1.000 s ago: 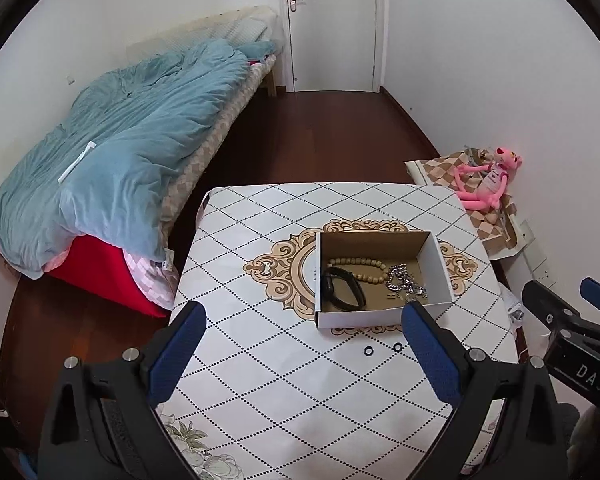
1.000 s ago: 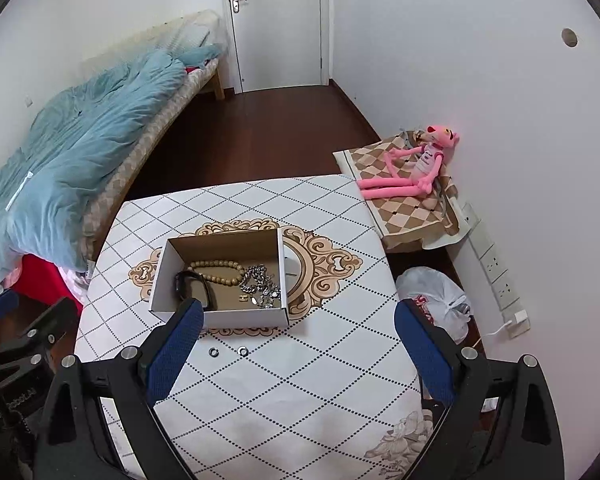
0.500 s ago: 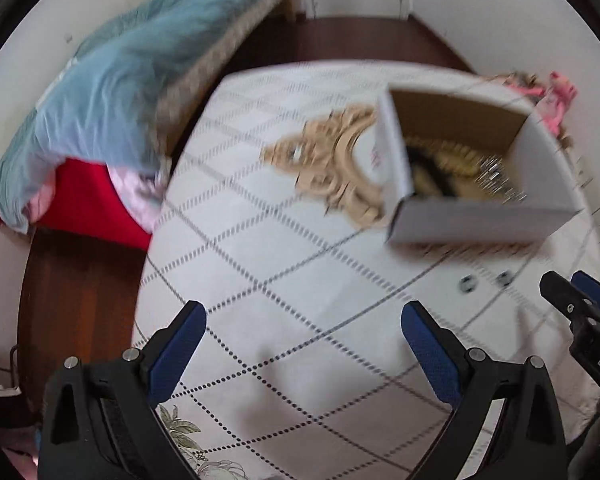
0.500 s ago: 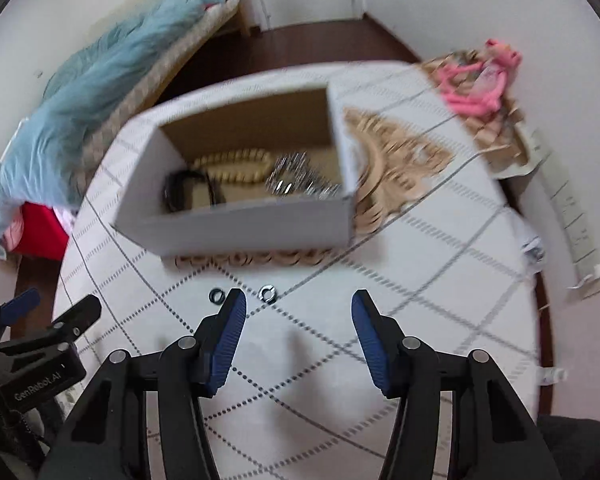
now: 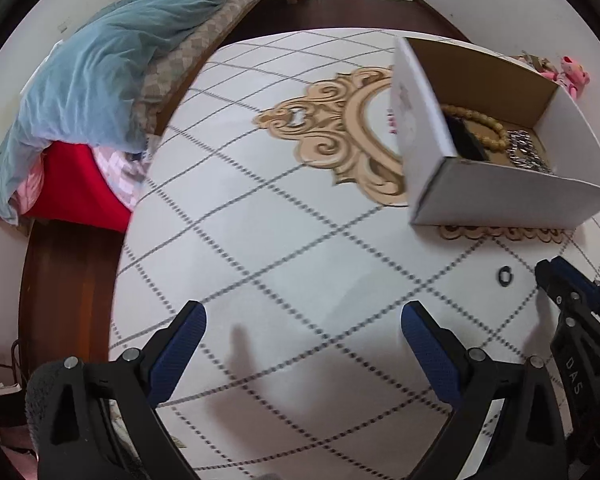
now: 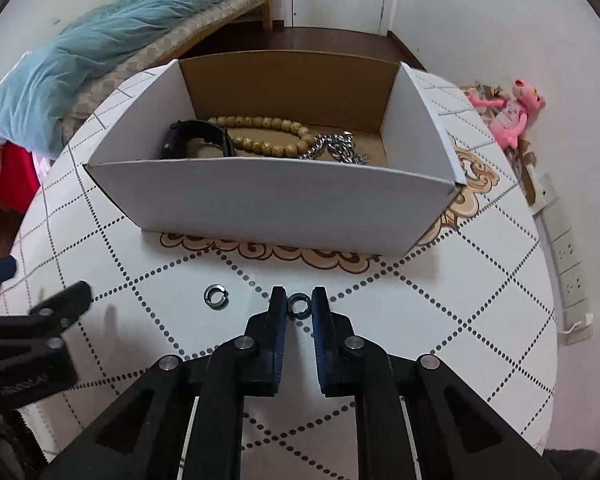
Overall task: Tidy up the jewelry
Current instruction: 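Grasp a small black ring with the right tool while the left tool grasps the other black ring, then lower both black rings into the box and open both tools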
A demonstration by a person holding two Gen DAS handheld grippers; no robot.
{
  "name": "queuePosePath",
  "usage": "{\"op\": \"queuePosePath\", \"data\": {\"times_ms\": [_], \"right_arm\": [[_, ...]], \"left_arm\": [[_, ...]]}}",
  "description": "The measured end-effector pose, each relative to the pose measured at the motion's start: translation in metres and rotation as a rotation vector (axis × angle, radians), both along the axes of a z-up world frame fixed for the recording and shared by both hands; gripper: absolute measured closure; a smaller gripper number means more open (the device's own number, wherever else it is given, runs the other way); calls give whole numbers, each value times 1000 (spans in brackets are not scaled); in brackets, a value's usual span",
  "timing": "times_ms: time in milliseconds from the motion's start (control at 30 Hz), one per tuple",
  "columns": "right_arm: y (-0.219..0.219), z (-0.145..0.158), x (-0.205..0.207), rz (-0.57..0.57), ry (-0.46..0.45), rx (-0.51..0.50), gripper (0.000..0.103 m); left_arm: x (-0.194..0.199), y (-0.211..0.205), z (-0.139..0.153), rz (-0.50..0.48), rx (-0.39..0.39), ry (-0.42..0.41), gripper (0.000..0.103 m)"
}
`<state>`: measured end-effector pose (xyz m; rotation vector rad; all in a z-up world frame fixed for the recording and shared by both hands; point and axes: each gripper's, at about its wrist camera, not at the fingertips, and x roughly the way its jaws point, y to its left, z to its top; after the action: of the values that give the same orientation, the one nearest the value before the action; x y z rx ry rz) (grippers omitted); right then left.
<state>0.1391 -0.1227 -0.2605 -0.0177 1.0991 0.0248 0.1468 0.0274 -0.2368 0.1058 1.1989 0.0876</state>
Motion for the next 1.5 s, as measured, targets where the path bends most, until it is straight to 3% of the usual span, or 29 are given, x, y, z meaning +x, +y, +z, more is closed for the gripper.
{"op": "queuePosePath", "data": {"times_ms": [167, 433, 500, 567, 600, 667, 800, 1100, 1300, 1500], "right_arm": [[-46, 9, -14, -116, 9, 82, 90], [-98, 28, -38, -227, -5, 74, 90], [-105, 27, -41, -249, -5, 72, 90], [-109, 24, -41, -262, 1, 72, 90], [-110, 23, -41, -264, 2, 74, 90], [-109, 23, -43, -262, -4, 73, 90], [-105, 29, -43, -251, -18, 70, 90], [-104, 48, -44, -246, -60, 99, 90], [-104, 83, -37, -224, -111, 173, 90], [-94, 120, 21, -135, -132, 274, 90]], "left_arm": [[4, -31, -2, -56, -52, 10, 3], [8, -91, -12, -180, -95, 3, 4], [5, -99, -8, -205, -99, -35, 14], [5, -103, -8, -218, -98, -37, 45], [4, -104, -8, -224, -117, -43, 50], [3, -106, -6, -226, -133, -48, 76], [2, -110, -6, -231, -138, -55, 91], [-4, -102, 12, -249, -170, -94, 93], [-5, -89, 68, -263, -255, -149, 93], [42, -74, 108, -283, -313, -143, 93]]}}
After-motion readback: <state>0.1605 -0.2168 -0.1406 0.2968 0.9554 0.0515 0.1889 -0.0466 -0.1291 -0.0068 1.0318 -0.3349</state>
